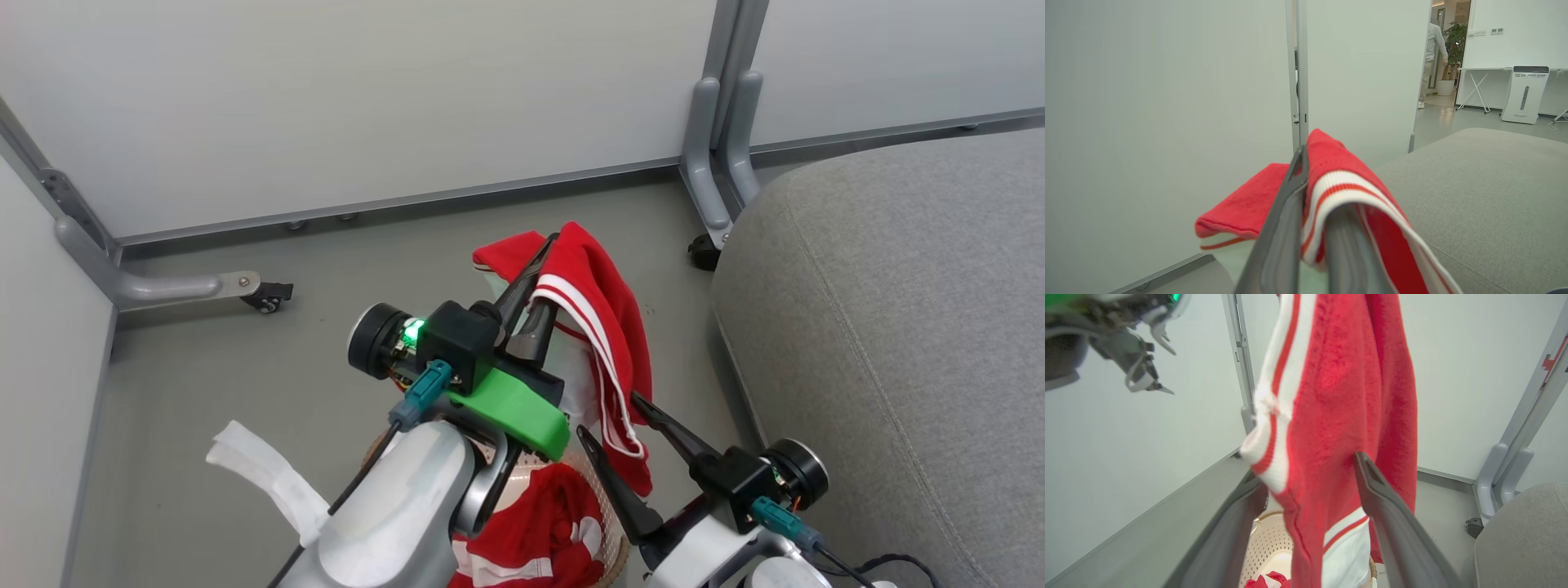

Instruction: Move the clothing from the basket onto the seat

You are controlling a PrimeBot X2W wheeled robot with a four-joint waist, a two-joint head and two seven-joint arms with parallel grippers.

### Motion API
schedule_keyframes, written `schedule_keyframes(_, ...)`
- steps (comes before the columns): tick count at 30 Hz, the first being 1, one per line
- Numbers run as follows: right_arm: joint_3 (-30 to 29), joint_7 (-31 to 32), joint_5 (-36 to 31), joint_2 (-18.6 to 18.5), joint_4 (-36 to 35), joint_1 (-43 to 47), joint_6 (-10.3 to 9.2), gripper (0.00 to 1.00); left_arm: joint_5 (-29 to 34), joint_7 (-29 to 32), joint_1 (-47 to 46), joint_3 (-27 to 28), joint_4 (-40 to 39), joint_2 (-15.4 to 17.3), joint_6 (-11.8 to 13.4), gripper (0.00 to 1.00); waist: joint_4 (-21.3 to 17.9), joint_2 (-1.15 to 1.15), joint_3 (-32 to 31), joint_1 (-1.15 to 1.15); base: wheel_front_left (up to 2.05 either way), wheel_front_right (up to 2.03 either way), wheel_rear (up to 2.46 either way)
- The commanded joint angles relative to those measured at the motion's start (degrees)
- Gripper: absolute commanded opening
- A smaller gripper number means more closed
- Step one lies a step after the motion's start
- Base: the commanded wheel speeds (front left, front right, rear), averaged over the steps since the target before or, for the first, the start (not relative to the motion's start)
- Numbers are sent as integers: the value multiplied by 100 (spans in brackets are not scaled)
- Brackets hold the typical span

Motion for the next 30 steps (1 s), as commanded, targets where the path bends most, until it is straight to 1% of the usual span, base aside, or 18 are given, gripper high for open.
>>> schedule_keyframes(1, -38, -10, -39, -15, 84, -81, -1, 100, -63, -3, -126, -82, -60, 9, 69, 0, 39, 0, 19, 1, 0, 0, 0)
schedule_keyframes(7, -235, -10, -83, -15, 283, -222, -1, 100, -211, -3, -238, -338, -65, 9, 191, 0, 113, 0, 42, 1, 0, 0, 0)
schedule_keyframes(8, -249, -10, -71, -15, 301, -245, -1, 81, -216, -3, -238, -366, -27, 9, 202, 0, 122, 0, 43, 1, 0, 0, 0)
schedule_keyframes(9, -248, -10, -64, -16, 319, -262, -1, 29, -229, -3, -235, -378, -12, 9, 194, 0, 131, 0, 46, 1, 0, 0, 0)
schedule_keyframes(10, -203, -10, -50, -13, 361, -266, -1, 0, -236, -3, -225, -393, 20, 9, 191, 0, 139, 0, 48, 1, 0, 0, 0)
schedule_keyframes(15, -165, -10, -2, -19, 386, -189, -1, 0, -199, -3, -114, -442, 165, 9, 188, 0, 170, 0, 28, 1, 0, 0, 0)
schedule_keyframes(18, -290, -10, 239, -19, 292, -74, -1, 0, -264, -3, 4, -437, 203, 9, 161, 0, 171, 0, -2, 1, 0, 0, 0)
schedule_keyframes(21, -313, -10, 304, -15, 255, -6, -1, 0, -268, -3, 78, -409, 235, 9, 146, 0, 162, 0, -20, 1, 0, 0, 0)
schedule_keyframes(22, -308, -10, 315, -16, 249, 4, -1, 0, -263, -3, 105, -402, 238, 9, 134, 10, 157, 0, -24, 1, 0, 0, 0)
schedule_keyframes(24, -300, -10, 341, -16, 241, 23, -1, 0, -248, -3, 152, -402, 248, 9, 93, 100, 146, 0, -25, 1, 0, 0, 0)
schedule_keyframes(30, -313, -10, 497, -16, 174, 39, -1, 0, -244, -2, 237, -376, 461, 10, 22, 100, 125, 0, -15, 1, 0, 0, 0)
